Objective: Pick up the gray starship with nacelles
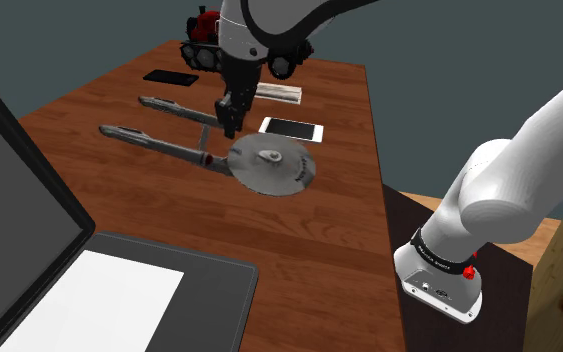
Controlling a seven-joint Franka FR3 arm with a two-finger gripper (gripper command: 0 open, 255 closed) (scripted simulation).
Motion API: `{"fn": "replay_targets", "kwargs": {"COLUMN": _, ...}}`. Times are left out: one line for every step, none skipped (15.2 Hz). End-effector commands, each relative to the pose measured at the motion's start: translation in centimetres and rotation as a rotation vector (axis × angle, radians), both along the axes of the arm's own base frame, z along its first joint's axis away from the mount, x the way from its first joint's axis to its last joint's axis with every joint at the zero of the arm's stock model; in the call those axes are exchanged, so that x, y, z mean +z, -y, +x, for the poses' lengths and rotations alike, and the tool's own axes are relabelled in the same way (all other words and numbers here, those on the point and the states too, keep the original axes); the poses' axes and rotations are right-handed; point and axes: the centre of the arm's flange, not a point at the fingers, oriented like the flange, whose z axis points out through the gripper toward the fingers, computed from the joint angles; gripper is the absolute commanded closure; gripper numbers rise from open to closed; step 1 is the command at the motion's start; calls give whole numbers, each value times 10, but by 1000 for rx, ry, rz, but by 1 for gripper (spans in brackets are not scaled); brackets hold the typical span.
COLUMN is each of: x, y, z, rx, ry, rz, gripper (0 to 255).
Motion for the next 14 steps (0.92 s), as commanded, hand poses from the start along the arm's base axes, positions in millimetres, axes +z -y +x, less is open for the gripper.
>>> {"fn": "replay_targets", "kwargs": {"x": 11, "y": 0, "z": 0, "rx": 0, "ry": 1, "rz": 0, "gripper": 255}}
{"fn": "replay_targets", "kwargs": {"x": 16, "y": 0, "z": 0, "rx": 0, "ry": 1, "rz": 0, "gripper": 255}}
{"fn": "replay_targets", "kwargs": {"x": 22, "y": 0, "z": 0, "rx": 0, "ry": 1, "rz": 0, "gripper": 255}}
{"fn": "replay_targets", "kwargs": {"x": 27, "y": 0, "z": 0, "rx": 0, "ry": 1, "rz": 0, "gripper": 255}}
{"fn": "replay_targets", "kwargs": {"x": 32, "y": 0, "z": 0, "rx": 0, "ry": 1, "rz": 0, "gripper": 255}}
{"fn": "replay_targets", "kwargs": {"x": 37, "y": 0, "z": 0, "rx": 0, "ry": 1, "rz": 0, "gripper": 255}}
{"fn": "replay_targets", "kwargs": {"x": 43, "y": 0, "z": 0, "rx": 0, "ry": 1, "rz": 0, "gripper": 255}}
{"fn": "replay_targets", "kwargs": {"x": 48, "y": 0, "z": 0, "rx": 0, "ry": 1, "rz": 0, "gripper": 255}}
{"fn": "replay_targets", "kwargs": {"x": 53, "y": 0, "z": 0, "rx": 0, "ry": 1, "rz": 0, "gripper": 255}}
{"fn": "replay_targets", "kwargs": {"x": 59, "y": 0, "z": 0, "rx": 0, "ry": 1, "rz": 0, "gripper": 255}}
{"fn": "replay_targets", "kwargs": {"x": 64, "y": 0, "z": 0, "rx": 0, "ry": 1, "rz": 0, "gripper": 255}}
{"fn": "replay_targets", "kwargs": {"x": 69, "y": 0, "z": 0, "rx": 0, "ry": 1, "rz": 0, "gripper": 255}}
{"fn": "replay_targets", "kwargs": {"x": 70, "y": 0, "z": 0, "rx": 0, "ry": 1, "rz": 0, "gripper": 255}}
{"fn": "replay_targets", "kwargs": {"x": 70, "y": 0, "z": 0, "rx": 0, "ry": 1, "rz": 0, "gripper": 255}}
